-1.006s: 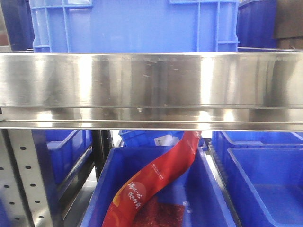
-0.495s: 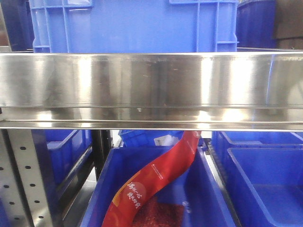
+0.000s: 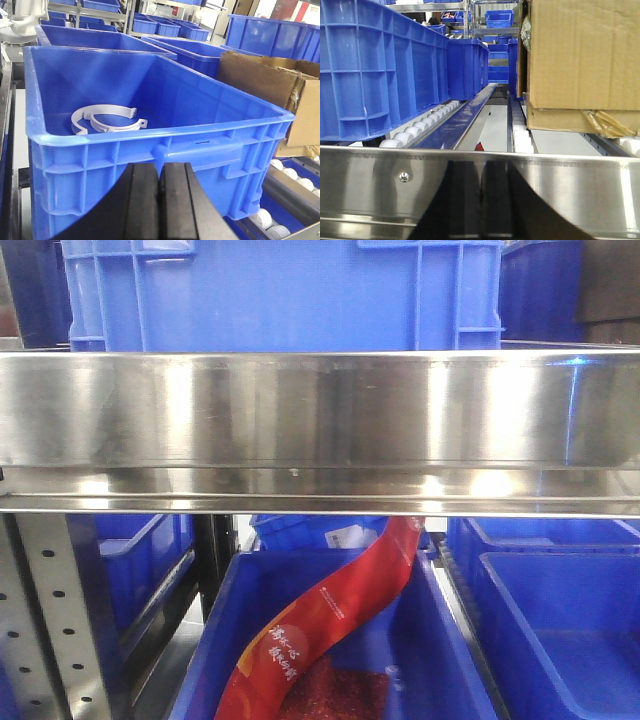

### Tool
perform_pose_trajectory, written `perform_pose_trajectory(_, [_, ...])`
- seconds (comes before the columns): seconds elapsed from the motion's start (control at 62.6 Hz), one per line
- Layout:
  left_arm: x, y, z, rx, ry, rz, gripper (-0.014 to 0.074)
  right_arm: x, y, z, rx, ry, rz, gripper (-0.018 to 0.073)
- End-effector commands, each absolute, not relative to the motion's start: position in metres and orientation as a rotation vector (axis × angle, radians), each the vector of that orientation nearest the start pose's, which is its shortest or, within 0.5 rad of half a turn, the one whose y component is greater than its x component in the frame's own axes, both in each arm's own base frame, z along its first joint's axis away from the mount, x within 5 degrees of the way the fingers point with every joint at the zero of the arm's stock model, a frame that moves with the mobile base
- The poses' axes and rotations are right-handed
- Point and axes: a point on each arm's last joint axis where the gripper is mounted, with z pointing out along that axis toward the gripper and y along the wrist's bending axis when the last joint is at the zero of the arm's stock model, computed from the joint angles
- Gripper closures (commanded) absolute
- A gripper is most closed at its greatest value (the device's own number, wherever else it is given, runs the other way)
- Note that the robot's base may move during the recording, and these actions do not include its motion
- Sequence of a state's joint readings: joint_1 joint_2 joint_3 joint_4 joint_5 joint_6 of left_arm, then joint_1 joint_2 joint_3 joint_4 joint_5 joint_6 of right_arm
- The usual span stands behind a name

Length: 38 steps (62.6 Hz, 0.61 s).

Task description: Grab PVC pipe and place in blue bin

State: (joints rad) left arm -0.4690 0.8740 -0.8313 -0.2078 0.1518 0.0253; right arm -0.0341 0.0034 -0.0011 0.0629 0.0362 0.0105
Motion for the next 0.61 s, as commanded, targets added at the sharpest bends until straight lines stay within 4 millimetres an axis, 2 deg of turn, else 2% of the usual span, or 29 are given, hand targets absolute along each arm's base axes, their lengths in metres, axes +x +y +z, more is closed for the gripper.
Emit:
perform_pose_trajectory(0.0, [0.1657,-0.0879,0.3900,0.258,1.659,-0.528,0.0707,0.0562,-0.0022,0.2125,0.076,1.489,0.020,0.0727])
perform_pose_trajectory(0.591, [0.1657,-0.0879,0.3900,0.258,1.659,-0.528,0.0707,0.0562,-0.0022,0.2125,0.076,1.489,0.020,0.0727])
